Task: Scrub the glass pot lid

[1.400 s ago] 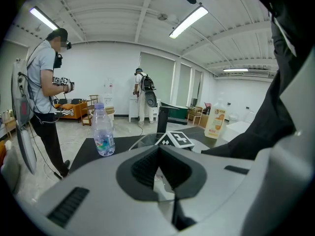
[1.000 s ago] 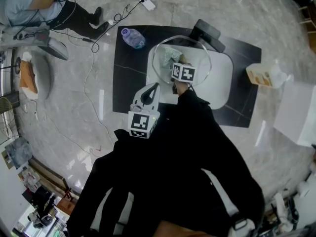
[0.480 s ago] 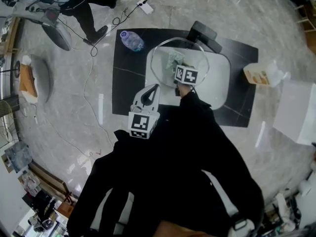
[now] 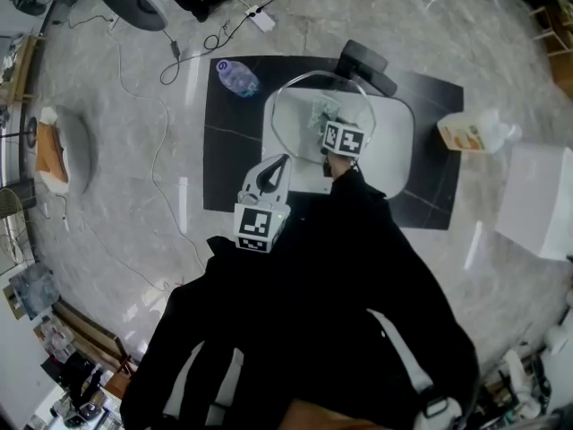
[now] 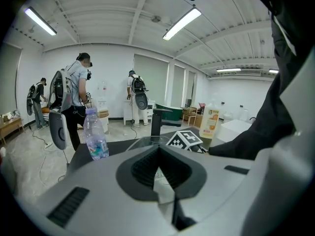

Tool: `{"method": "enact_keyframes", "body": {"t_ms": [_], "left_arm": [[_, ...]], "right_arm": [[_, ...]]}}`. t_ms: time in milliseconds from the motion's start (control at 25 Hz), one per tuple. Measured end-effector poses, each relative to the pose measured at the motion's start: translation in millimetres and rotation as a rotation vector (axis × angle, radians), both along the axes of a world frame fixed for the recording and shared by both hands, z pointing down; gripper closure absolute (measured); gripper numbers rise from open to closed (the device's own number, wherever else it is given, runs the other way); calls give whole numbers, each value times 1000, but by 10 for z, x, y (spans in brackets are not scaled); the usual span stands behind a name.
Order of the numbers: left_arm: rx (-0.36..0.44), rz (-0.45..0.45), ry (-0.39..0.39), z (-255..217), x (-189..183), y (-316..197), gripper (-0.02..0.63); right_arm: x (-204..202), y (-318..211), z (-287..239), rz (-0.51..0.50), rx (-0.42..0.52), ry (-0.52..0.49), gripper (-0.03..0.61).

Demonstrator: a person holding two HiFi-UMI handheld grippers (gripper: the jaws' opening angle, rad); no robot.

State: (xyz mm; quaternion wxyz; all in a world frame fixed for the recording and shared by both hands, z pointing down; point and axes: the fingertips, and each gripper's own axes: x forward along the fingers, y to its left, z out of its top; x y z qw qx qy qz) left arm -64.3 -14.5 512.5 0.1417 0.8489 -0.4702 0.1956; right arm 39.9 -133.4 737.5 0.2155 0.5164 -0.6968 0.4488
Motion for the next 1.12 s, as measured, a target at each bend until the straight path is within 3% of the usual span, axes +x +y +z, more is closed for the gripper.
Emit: {"method": "enact_keyframes", "body": {"t_ms": [1120], "left_arm": [[8, 37, -5, 2, 100, 29, 620]], "right_arm": [[606, 171, 35, 59, 0, 58, 512]]}}
